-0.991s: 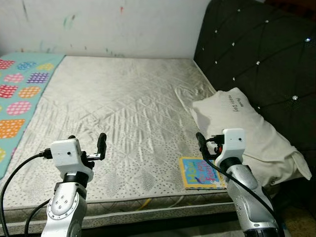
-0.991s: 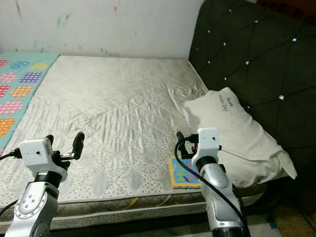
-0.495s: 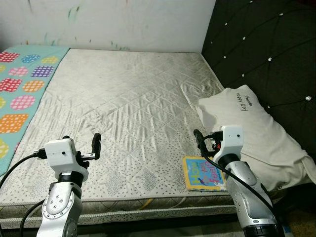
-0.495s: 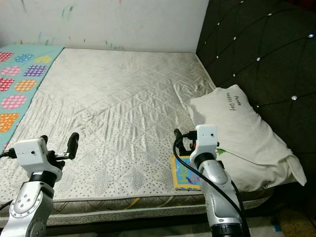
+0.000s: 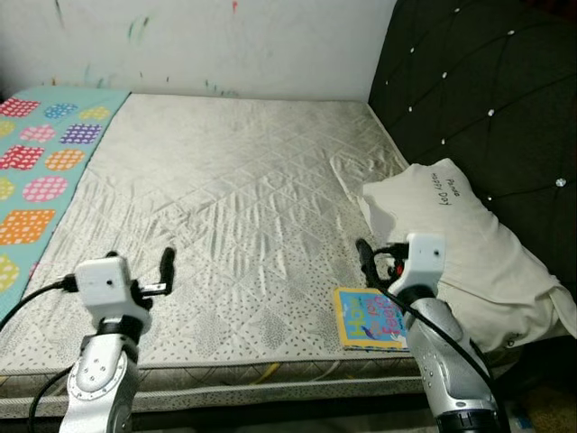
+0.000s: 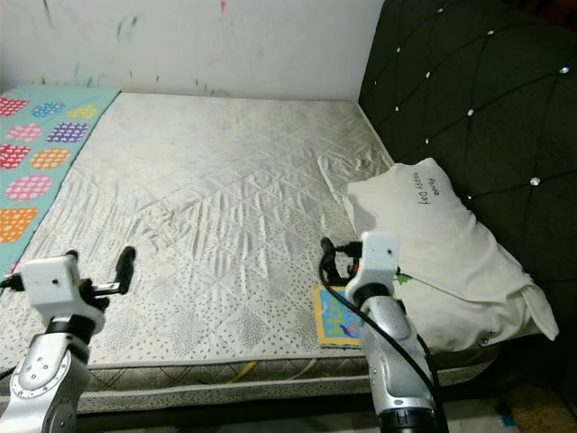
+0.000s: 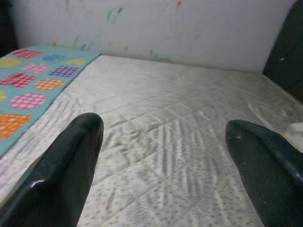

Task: Clean up the room

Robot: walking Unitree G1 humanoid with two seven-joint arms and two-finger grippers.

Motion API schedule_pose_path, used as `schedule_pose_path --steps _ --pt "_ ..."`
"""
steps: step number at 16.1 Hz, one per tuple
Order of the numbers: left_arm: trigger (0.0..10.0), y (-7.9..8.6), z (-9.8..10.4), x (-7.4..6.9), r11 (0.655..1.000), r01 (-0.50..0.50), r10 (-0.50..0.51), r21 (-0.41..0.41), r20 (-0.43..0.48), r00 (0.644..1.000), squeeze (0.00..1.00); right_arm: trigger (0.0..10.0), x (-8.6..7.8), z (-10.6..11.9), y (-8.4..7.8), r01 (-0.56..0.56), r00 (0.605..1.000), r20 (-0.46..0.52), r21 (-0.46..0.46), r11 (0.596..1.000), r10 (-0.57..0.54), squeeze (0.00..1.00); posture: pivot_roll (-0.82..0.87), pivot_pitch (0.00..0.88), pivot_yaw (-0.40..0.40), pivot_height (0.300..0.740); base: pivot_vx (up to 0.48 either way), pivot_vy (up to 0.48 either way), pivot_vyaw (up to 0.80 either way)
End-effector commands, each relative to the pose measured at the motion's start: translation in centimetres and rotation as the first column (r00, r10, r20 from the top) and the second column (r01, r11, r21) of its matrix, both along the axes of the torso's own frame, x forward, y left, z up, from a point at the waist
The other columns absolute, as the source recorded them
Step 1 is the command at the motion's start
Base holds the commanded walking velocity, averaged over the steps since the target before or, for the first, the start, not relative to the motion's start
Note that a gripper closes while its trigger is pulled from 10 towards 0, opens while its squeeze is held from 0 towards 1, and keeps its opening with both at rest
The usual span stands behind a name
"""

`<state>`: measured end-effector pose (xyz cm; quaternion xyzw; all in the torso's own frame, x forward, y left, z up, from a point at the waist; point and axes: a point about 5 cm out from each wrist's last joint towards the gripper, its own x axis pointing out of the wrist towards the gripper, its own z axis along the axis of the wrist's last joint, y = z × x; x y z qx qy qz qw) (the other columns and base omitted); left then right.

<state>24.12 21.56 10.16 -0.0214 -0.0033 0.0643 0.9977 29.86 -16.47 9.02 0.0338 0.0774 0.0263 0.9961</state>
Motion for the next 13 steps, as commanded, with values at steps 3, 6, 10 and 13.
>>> schedule_pose_path --steps 3,6,10,13 --pt "10.0 1.6 -0.4 -0.4 0.999 -0.048 0.048 0.020 0.009 0.999 0.00 10.0 0.3 0.6 -2.4 0.002 0.997 0.071 -0.090 0.996 0.004 0.00 -0.05 0.000 -0.073 0.740 0.000 0.000 0.00" --pt "10.0 2.2 -1.9 -1.2 0.999 -0.042 0.043 0.027 -0.031 0.999 0.00 10.0 -0.8 -0.9 -3.1 -0.003 0.999 0.033 -0.105 0.994 0.006 0.00 -0.05 0.000 -0.075 0.740 0.000 0.000 0.00" --pt "10.0 2.8 -3.6 -1.3 0.997 -0.067 0.064 -0.025 -0.092 0.994 0.00 10.0 -0.8 -2.4 -3.0 0.010 1.000 -0.029 -0.061 0.998 -0.012 0.00 -0.04 0.000 -0.070 0.740 0.000 0.000 0.00" --pt "10.0 2.8 -4.2 -0.9 0.998 -0.048 0.044 -0.036 -0.103 0.994 0.00 10.0 -0.7 -2.9 -2.6 -0.004 0.999 -0.045 -0.047 0.999 0.002 0.00 -0.04 0.000 -0.068 0.740 0.000 0.000 0.00"
